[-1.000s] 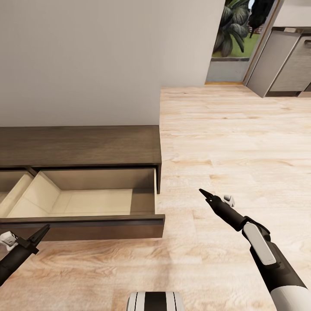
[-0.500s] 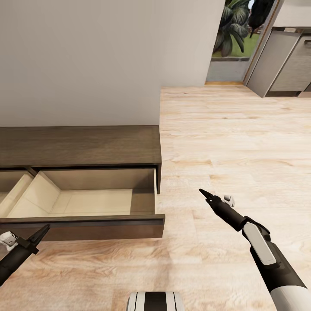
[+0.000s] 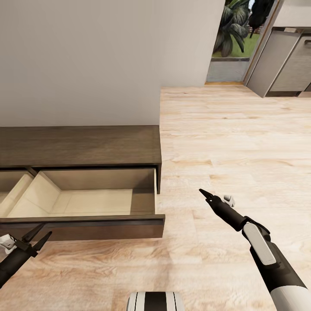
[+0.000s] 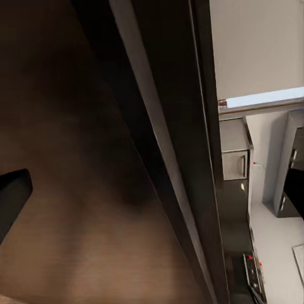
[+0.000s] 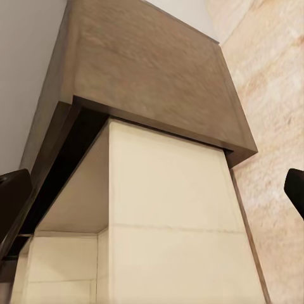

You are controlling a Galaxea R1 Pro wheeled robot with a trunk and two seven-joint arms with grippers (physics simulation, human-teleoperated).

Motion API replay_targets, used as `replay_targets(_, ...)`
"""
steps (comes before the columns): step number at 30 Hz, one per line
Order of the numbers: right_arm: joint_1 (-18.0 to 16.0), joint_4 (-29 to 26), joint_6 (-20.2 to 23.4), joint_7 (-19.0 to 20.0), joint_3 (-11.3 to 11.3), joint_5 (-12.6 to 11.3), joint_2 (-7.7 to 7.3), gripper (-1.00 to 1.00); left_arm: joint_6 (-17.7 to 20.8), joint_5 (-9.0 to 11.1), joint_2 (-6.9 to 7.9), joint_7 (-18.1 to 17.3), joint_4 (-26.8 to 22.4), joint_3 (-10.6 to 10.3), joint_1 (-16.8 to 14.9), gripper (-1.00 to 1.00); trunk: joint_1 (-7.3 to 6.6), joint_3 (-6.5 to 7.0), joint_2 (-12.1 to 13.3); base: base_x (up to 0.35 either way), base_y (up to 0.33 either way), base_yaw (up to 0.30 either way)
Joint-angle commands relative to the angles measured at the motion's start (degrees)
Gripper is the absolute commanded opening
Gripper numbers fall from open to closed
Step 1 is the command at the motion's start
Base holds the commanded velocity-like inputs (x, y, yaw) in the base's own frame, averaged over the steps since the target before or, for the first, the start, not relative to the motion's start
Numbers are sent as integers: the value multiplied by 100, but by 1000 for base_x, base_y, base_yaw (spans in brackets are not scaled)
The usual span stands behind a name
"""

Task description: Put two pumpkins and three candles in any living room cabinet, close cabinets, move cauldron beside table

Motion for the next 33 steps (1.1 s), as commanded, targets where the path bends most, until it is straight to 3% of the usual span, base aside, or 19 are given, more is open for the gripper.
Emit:
replay_targets(1,-2,0,42,6,-10,-30,1,100,57,10,0,-14,2,7,-3,100,-1,-4,-1,0,0,0)
replay_targets(22,-2,0,-27,6,-2,-21,1,100,66,18,-9,-14,2,7,-3,100,-1,-4,-1,-131,0,0)
replay_targets(33,-2,0,-34,-16,0,31,10,100,66,19,-32,0,2,-6,-3,100,-1,-4,-1,-17,0,0)
